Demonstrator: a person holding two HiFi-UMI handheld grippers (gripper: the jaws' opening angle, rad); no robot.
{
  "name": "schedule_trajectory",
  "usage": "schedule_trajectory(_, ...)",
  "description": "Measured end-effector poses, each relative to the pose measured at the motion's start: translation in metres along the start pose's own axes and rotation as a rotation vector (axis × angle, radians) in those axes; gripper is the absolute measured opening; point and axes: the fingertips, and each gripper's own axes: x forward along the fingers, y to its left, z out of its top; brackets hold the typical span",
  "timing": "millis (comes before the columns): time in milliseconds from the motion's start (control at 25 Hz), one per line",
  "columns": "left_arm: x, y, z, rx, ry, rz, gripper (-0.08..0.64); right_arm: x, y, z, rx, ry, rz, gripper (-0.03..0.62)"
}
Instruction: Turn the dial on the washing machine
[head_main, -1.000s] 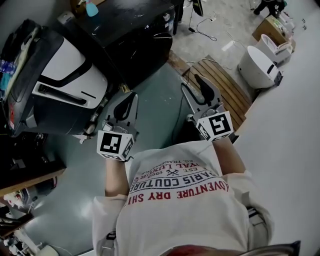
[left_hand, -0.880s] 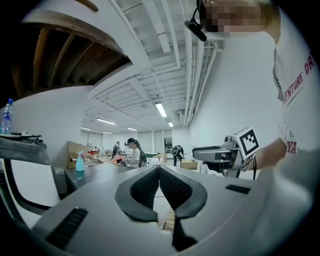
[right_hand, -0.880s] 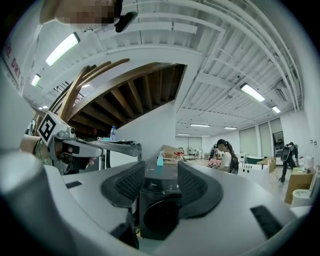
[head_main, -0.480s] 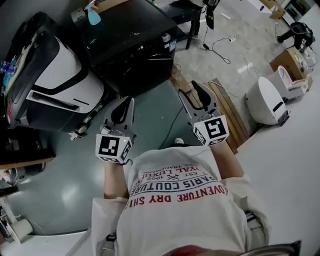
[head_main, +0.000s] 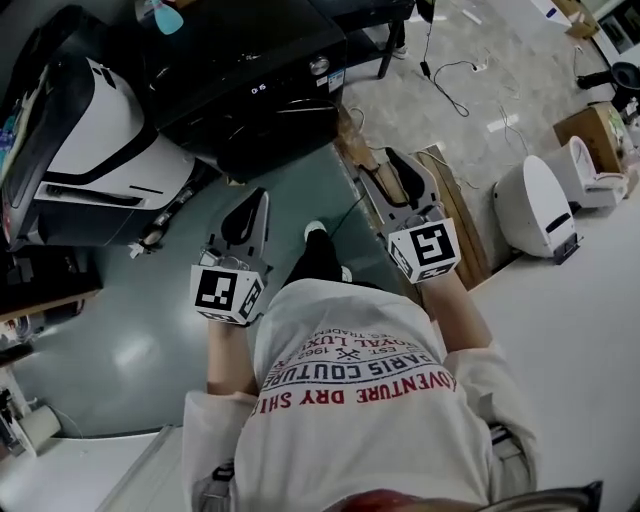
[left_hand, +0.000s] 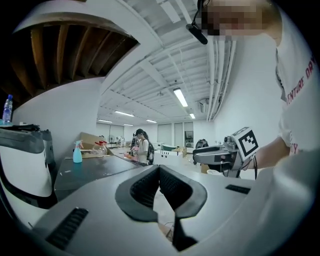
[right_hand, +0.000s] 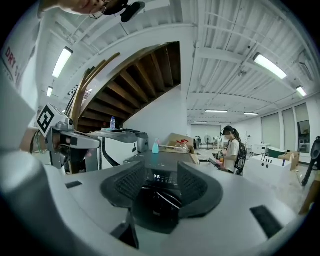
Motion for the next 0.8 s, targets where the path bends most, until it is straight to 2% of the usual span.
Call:
schedule_trajectory(360,0.098,0.047,-0.025,-0.082,0.034,0.006,0.017,0.092,-0.058,-0.025,-0.028,0.06,0.019,0.202)
schedule_trajectory(520,0.146,0.08,-0.037,-0.109,0.052,0.04,0.017,0.146,-0.084,-0.037,-0.05,0.091,0.04,0.204)
schedule_trajectory(640,0.179,0.108,-0.05,-0.135,0.061,0.065,0.017,0.193,-0.093,-0.053,-0.069,0.152,0.088,0.204)
schedule_trajectory(800,0.209,0.139,-0.066,-0.158,0.061,0.095,0.017,0.242,-0.104,-0.076,-0.064,0.209,0.108,0.21)
